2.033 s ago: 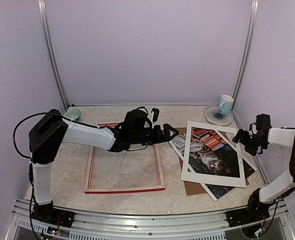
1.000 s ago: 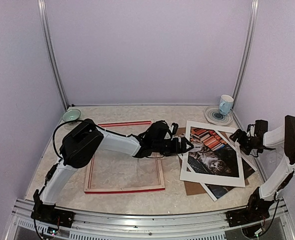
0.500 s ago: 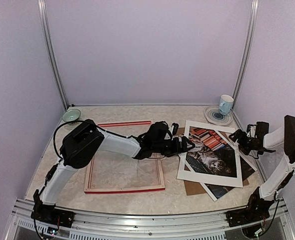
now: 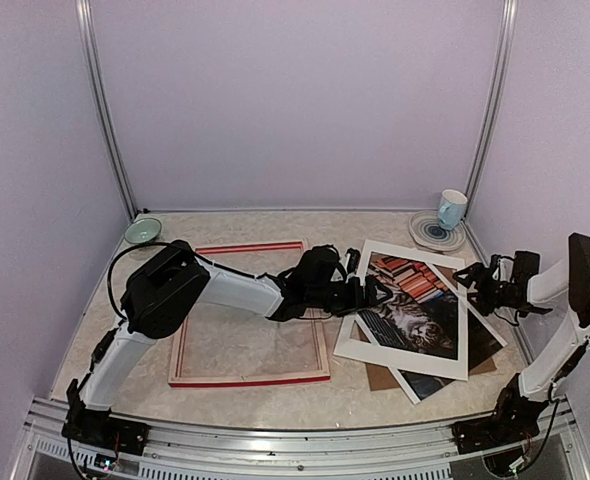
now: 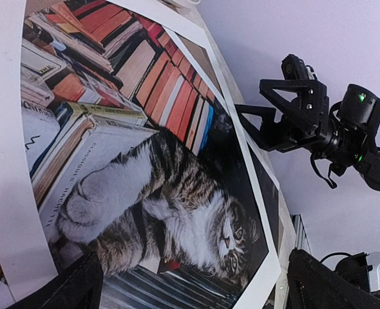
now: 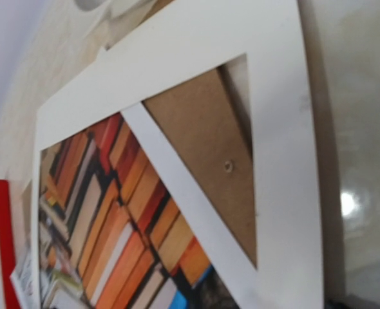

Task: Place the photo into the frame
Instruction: Pick up the mat board from the photo.

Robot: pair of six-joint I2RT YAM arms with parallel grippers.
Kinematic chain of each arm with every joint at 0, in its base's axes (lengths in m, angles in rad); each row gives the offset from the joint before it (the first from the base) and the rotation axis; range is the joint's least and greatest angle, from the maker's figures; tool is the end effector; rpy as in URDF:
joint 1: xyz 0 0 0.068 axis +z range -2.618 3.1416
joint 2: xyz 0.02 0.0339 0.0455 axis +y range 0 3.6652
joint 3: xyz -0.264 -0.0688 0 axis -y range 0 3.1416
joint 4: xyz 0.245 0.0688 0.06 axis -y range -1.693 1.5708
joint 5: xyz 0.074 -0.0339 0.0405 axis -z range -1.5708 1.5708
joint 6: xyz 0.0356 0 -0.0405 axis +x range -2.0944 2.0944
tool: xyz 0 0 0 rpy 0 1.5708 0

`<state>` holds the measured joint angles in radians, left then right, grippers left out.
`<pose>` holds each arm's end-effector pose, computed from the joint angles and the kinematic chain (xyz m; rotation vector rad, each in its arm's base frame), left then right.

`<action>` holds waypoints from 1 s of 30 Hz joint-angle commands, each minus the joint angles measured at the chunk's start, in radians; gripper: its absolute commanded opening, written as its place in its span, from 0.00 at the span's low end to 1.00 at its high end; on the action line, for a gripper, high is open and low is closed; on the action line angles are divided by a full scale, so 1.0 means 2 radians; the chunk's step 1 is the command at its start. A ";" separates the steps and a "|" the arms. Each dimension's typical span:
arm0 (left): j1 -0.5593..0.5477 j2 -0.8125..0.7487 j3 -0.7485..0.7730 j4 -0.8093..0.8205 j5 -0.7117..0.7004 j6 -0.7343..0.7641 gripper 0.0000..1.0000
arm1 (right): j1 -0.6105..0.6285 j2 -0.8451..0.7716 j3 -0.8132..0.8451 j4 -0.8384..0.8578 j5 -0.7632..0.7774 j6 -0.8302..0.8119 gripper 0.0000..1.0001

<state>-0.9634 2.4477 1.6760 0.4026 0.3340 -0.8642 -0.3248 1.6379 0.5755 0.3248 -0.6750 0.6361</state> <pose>0.2991 -0.4507 0.1157 0.3688 2.2200 -1.4434 0.2769 -0.0698 0.1236 0.7322 2.1631 0.9371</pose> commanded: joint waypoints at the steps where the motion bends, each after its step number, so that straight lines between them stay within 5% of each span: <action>1: -0.004 0.015 -0.002 0.001 -0.001 -0.003 0.99 | -0.005 -0.009 -0.010 0.021 -0.038 0.016 0.88; 9: 0.011 -0.037 -0.019 -0.047 -0.099 0.042 0.99 | -0.005 0.003 -0.012 0.028 -0.041 0.017 0.88; 30: 0.007 0.014 0.017 -0.086 -0.091 0.033 0.99 | -0.005 0.024 -0.023 0.072 -0.068 0.035 0.87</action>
<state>-0.9386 2.4271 1.6882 0.2913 0.1562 -0.8074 -0.3264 1.6737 0.5468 0.4522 -0.7753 0.6937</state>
